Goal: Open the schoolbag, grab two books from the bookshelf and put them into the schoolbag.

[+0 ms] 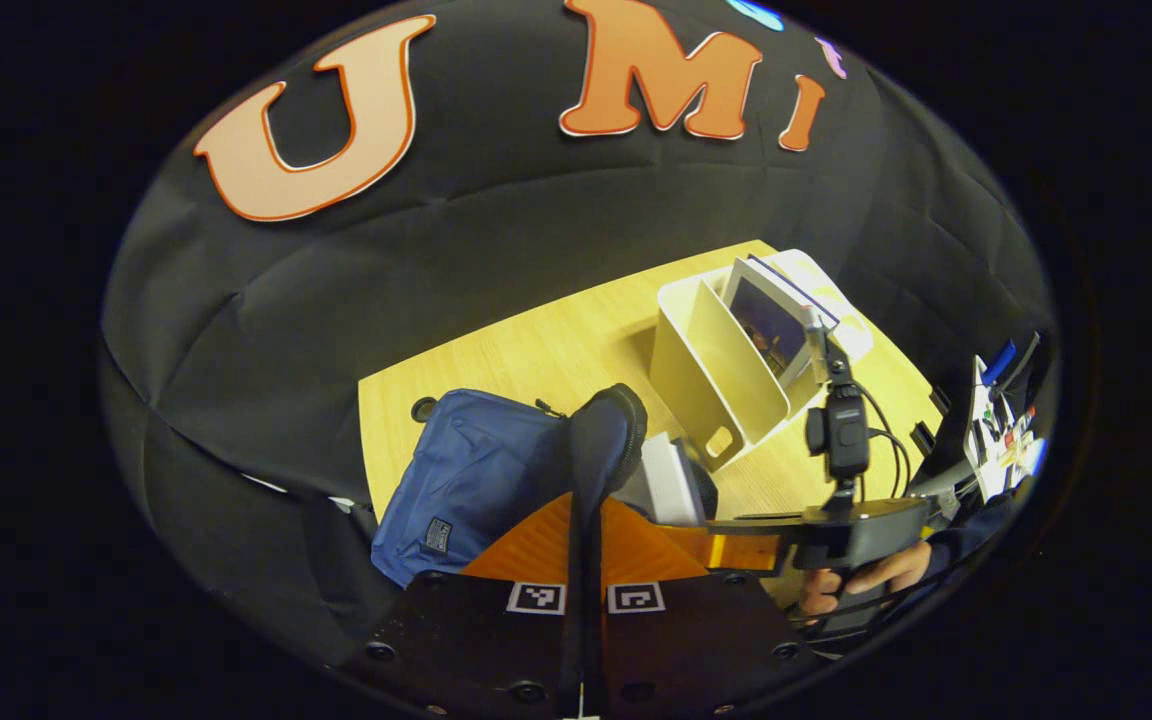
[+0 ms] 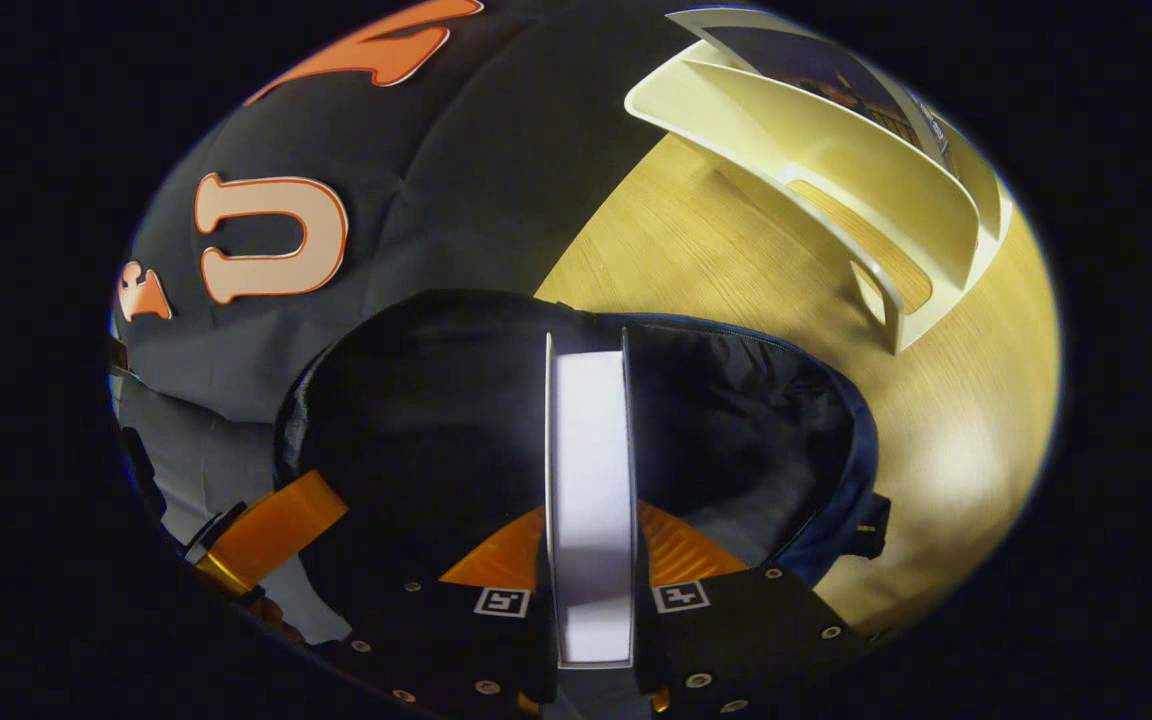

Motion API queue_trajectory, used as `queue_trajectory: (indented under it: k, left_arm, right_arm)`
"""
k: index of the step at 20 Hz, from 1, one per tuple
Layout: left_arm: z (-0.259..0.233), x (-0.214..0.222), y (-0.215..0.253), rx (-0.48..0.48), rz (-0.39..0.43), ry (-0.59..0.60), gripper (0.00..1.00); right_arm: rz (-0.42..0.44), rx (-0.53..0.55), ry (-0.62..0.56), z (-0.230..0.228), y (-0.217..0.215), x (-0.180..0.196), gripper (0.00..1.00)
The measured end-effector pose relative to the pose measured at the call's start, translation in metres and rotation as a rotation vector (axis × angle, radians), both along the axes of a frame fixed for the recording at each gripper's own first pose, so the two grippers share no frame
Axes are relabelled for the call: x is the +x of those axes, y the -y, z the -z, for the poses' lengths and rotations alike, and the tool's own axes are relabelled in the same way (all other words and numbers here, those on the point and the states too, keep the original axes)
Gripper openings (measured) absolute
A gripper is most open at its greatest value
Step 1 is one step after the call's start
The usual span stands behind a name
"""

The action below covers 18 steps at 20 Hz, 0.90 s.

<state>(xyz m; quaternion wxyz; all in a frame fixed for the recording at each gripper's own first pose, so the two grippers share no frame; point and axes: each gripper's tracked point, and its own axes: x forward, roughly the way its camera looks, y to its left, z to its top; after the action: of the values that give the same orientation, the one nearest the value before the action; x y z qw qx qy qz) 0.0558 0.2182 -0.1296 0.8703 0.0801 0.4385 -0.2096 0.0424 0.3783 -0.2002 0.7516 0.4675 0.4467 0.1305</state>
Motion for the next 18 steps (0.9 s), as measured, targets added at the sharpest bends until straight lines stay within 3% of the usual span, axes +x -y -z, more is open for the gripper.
queue_trajectory:
  k: [5, 9, 10, 11, 12, 13, 14, 16, 18]
  left_arm:
    - [0.007, -0.011, 0.012, -0.014, 0.025, -0.011, 0.01]
    - [0.009, -0.016, 0.013, -0.051, 0.004, -0.026, 0.01]
    - [0.022, -0.008, 0.017, -0.057, -0.005, -0.028, 0.01]
    - [0.015, -0.008, 0.011, -0.054, -0.015, -0.025, 0.01]
    - [0.012, -0.01, 0.007, -0.053, -0.019, -0.026, 0.01]
    - [0.012, -0.01, 0.007, -0.053, -0.021, -0.025, 0.01]
    - [0.011, -0.01, 0.009, -0.056, -0.019, -0.026, 0.01]
    - [0.013, -0.011, 0.011, -0.06, -0.021, -0.027, 0.01]
    - [0.012, -0.01, 0.01, -0.073, -0.033, -0.026, 0.01]
  right_arm:
    - [0.027, -0.05, 0.013, 0.021, -0.012, 0.02, 0.3]
    - [0.034, -0.098, -0.011, 0.028, -0.01, 0.023, 0.36]
    - [0.021, -0.108, -0.02, 0.03, -0.009, 0.023, 0.26]
    - [0.006, -0.12, -0.028, 0.032, -0.009, 0.021, 0.43]
    - [-0.029, -0.122, -0.034, 0.031, -0.01, 0.016, 0.32]
    - [-0.074, -0.129, -0.041, 0.034, -0.013, 0.011, 0.57]
    - [-0.113, -0.145, -0.049, 0.036, -0.016, 0.004, 0.71]
    - [-0.192, -0.19, -0.066, 0.039, -0.019, -0.012, 0.86]
    - [-0.233, -0.218, -0.067, 0.039, -0.017, -0.022, 0.96]
